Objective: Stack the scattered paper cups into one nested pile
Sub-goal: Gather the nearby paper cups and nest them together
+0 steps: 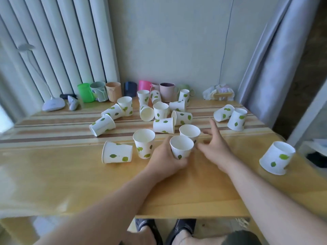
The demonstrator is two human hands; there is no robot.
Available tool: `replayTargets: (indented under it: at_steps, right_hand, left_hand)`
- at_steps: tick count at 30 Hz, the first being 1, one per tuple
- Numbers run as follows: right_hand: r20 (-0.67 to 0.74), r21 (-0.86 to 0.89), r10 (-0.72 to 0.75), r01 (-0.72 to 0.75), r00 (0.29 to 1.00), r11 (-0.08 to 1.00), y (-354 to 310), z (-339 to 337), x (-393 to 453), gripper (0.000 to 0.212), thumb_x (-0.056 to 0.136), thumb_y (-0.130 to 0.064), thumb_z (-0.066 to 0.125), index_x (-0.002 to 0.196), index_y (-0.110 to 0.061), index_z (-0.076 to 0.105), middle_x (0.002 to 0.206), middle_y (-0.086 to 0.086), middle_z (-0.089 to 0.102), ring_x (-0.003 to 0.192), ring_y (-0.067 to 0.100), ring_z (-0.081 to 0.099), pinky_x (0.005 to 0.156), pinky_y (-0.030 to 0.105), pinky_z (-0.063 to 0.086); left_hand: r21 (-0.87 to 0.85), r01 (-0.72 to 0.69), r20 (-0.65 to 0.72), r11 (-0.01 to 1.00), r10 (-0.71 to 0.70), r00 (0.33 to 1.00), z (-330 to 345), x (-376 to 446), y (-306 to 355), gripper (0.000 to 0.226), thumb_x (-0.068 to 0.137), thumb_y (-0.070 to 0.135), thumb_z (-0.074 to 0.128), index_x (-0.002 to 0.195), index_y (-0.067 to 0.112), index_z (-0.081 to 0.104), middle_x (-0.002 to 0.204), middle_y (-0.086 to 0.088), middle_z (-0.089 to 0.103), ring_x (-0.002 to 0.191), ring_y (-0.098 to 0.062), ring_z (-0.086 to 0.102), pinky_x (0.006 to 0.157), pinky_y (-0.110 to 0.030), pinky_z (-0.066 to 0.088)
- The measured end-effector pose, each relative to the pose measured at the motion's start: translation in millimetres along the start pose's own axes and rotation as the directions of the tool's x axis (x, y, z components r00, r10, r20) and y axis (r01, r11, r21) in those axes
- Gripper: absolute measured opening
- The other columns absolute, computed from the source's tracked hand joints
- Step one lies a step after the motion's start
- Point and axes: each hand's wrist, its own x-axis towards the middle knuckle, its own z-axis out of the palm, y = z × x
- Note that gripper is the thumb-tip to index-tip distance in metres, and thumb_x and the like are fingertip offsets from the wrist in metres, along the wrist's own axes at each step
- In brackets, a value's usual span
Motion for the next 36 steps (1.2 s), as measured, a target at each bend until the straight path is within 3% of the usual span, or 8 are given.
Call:
replayTargets:
  at_steps: [5, 9, 13, 22, 26, 29, 33, 36]
  right_hand:
    - [0.298, 0.13, -0.162, 0.128, 0.941, 0.983, -3.0, 15.6, 39.3, 0.096, 0.081, -0.003, 0.085, 0.149, -0.059, 0.047, 0.139, -0.019, 0.067, 0.115, 0.001, 0.071, 0.09, 0.019, 0.056]
    - [0.022, 0.383, -0.118, 0.1, 0.993, 0.918, -8.7, 20.9, 50.5, 0.077, 0.087, -0.016, 0.087, 0.14, -0.06, 0.053, 0.138, -0.011, 0.067, 0.111, 0.007, 0.072, 0.093, 0.031, 0.059]
    - [-0.028, 0.822, -0.098, 0.078, 0.995, 0.564, -26.5, 6.9, 55.8, 0.075, 0.081, -0.023, 0.076, 0.149, -0.035, 0.048, 0.123, -0.001, 0.07, 0.096, 0.021, 0.076, 0.076, 0.039, 0.055]
    - [0.134, 0.429, -0.318, 0.235, 0.938, 0.872, -16.8, 27.0, 15.5, 0.117, 0.066, -0.033, 0.092, 0.152, -0.073, 0.024, 0.135, -0.02, 0.068, 0.13, 0.011, 0.065, 0.098, 0.031, 0.059]
    - [0.403, 0.384, -0.288, 0.126, 0.868, 0.915, -10.8, 27.0, 14.5, 0.144, 0.055, -0.048, 0.105, 0.162, -0.062, 0.009, 0.144, -0.023, 0.066, 0.138, -0.002, 0.057, 0.111, 0.028, 0.051]
    - [0.401, 0.251, -0.274, 0.183, 0.874, 0.951, -6.6, 30.7, 13.8, 0.119, 0.058, -0.033, 0.101, 0.155, -0.058, 0.037, 0.139, -0.028, 0.067, 0.133, -0.003, 0.061, 0.116, 0.04, 0.051]
    - [0.3, 0.213, -0.245, 0.186, 0.922, 0.959, -3.9, 35.2, 15.1, 0.082, 0.055, -0.039, 0.1, 0.125, -0.056, 0.062, 0.123, -0.026, 0.075, 0.117, -0.001, 0.069, 0.107, 0.044, 0.058]
    - [0.255, 0.151, -0.21, 0.176, 0.944, 0.973, -4.2, 40.2, 14.5, 0.082, 0.055, -0.044, 0.1, 0.126, -0.054, 0.061, 0.118, -0.035, 0.071, 0.11, -0.009, 0.067, 0.101, 0.034, 0.058]
  left_hand:
    - [-0.026, 0.026, -0.063, 0.999, -0.027, 0.998, 1.5, 2.1, -9.5, 0.061, 0.077, 0.039, 0.088, 0.129, 0.041, 0.056, 0.109, 0.023, 0.073, 0.103, 0.004, 0.068, 0.084, -0.019, 0.056]
    - [-0.061, 0.053, -0.085, 0.997, -0.058, 0.995, 1.2, 3.3, -14.0, 0.062, 0.078, 0.042, 0.087, 0.13, 0.047, 0.056, 0.11, 0.026, 0.073, 0.105, 0.007, 0.067, 0.087, -0.025, 0.059]
    - [-0.012, 0.03, -0.097, 0.999, -0.031, 0.995, 4.8, 4.5, -10.6, 0.059, 0.077, 0.051, 0.087, 0.129, 0.042, 0.059, 0.11, 0.024, 0.071, 0.107, -0.003, 0.067, 0.089, -0.036, 0.061]
    - [0.013, -0.002, -0.116, 1.0, 0.004, 0.993, 6.5, 2.1, -8.8, 0.054, 0.078, 0.053, 0.087, 0.124, 0.04, 0.062, 0.106, 0.021, 0.074, 0.101, -0.004, 0.071, 0.084, -0.039, 0.063]
    - [0.006, 0.066, -0.155, 0.998, -0.064, 0.986, 3.8, -4.7, 1.4, 0.063, 0.074, 0.053, 0.087, 0.123, 0.036, 0.051, 0.106, 0.016, 0.072, 0.097, -0.008, 0.072, 0.082, -0.038, 0.063]
    - [0.04, 0.136, -0.077, 0.99, -0.133, 0.988, -4.5, -7.0, 4.9, 0.065, 0.07, 0.048, 0.087, 0.121, 0.031, 0.051, 0.104, 0.013, 0.072, 0.093, -0.016, 0.073, 0.077, -0.047, 0.066]
    - [0.245, 0.02, 0.073, 0.969, -0.039, 0.997, -24.6, -29.4, -1.1, 0.057, 0.084, 0.037, 0.082, 0.134, 0.036, 0.055, 0.128, 0.024, 0.069, 0.121, 0.001, 0.065, 0.104, -0.027, 0.054]
    - [0.285, -0.103, 0.059, 0.953, 0.089, 0.994, -50.0, -46.4, -0.3, 0.027, 0.091, 0.025, 0.079, 0.101, 0.048, 0.068, 0.1, 0.026, 0.077, 0.099, 0.005, 0.072, 0.084, -0.011, 0.053]
